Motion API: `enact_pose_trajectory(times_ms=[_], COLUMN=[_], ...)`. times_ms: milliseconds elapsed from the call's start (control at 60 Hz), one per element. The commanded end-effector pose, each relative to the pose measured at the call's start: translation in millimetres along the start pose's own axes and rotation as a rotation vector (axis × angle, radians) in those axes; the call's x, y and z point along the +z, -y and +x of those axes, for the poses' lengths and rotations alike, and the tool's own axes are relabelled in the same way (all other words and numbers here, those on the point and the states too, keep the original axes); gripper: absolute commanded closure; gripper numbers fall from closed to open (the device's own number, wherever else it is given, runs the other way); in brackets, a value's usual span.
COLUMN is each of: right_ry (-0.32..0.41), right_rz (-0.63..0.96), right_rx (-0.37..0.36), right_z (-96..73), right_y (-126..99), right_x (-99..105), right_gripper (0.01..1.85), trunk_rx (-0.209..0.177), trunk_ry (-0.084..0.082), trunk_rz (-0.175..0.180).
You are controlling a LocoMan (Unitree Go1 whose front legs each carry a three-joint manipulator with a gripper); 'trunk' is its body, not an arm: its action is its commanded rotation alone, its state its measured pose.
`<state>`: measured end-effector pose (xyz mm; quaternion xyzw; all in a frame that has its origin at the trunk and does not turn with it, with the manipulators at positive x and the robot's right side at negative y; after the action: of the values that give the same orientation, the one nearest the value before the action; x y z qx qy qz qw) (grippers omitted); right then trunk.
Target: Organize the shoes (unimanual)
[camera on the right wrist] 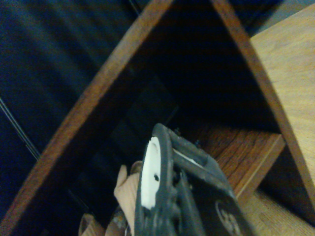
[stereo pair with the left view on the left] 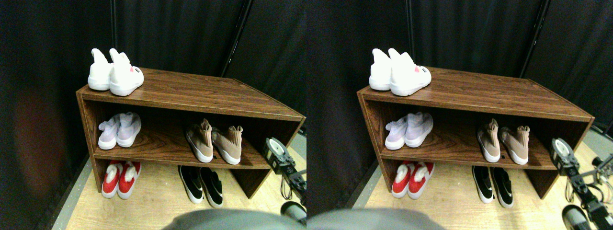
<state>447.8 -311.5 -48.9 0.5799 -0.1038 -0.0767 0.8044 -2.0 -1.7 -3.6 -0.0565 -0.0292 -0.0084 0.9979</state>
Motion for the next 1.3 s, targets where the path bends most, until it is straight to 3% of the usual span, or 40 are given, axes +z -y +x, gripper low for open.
enact_pose_trajectory(times_ms=[17, 100, 217, 333, 483, 567, 650, 683, 817, 933, 1100, 1300], right_ry=[0.005, 0.035, 0.019, 0.075, 0.071, 0.046, 0.057, 0.034, -0.046, -0.069, -0.022, -0.055], right_rz=[0.052, 0.066, 0.097, 0.082, 0.145, 0.100, 0.098, 0.045, 0.086, 0.147, 0.162, 0.158], right_rx=[-0.030, -0.062, -0.093, -0.123, -0.156, -0.177, -0.179, -0.185, -0.193, -0.188, -0.217, -0.225], right_z=[16.9, 28.0, 49.3, 58.9, 71.4, 75.5, 75.0, 72.1, 65.8, 60.8, 51.6, 51.2], right_y=[7, 14, 29, 41, 52, 55, 55, 53, 48, 44, 39, 39], right_x=[-2, -5, -8, -10, -14, -19, -25, -28, -39, -51, -66, -73], right_gripper=[1.80, 1.80, 1.80, 1.80, 1.80, 1.80, 1.80, 1.80, 1.80, 1.80, 1.80, 1.80], trunk_rx=[0.010, 0.013, 0.015, 0.017, 0.017, 0.020, 0.024, 0.025, 0.030, 0.035, 0.041, 0.044], trunk_ry=[-0.009, -0.009, -0.008, -0.007, -0.005, -0.006, -0.009, -0.010, -0.014, -0.017, -0.019, -0.021], trunk_rz=[-0.007, -0.008, -0.008, -0.008, -0.008, -0.009, -0.012, -0.015, -0.020, -0.028, -0.035, -0.042])
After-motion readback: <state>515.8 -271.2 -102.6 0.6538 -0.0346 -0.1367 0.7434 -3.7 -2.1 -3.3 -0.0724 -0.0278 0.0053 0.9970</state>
